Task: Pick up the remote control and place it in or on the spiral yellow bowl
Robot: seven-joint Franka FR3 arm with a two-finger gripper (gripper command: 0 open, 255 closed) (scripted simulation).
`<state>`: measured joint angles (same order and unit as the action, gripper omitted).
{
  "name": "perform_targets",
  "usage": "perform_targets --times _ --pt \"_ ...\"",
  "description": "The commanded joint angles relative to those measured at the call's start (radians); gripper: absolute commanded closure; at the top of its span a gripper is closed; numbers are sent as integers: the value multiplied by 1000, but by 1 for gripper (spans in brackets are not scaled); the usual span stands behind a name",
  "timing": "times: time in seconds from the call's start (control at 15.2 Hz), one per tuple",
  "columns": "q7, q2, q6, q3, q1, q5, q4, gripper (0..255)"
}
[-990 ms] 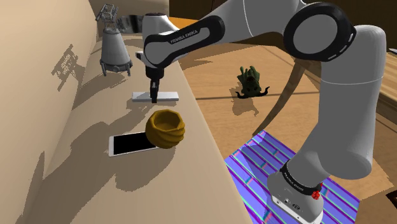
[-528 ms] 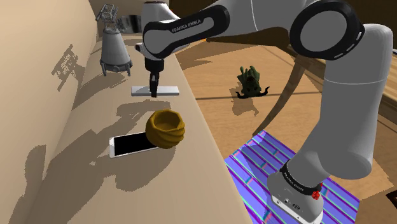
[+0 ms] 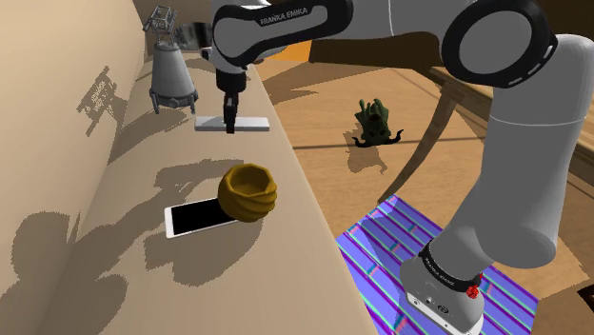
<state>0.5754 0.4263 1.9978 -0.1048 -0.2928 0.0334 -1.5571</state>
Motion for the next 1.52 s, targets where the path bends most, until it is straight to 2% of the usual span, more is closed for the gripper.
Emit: perform_targets --times 0.0,1.39,1.45 --pt "0 -9 -26 -1 0 -1 17 255" --pt "1 -25 -297 -3 -5 -4 273 255" --pt "-12 -64 -278 -8 -12 -6 214 255"
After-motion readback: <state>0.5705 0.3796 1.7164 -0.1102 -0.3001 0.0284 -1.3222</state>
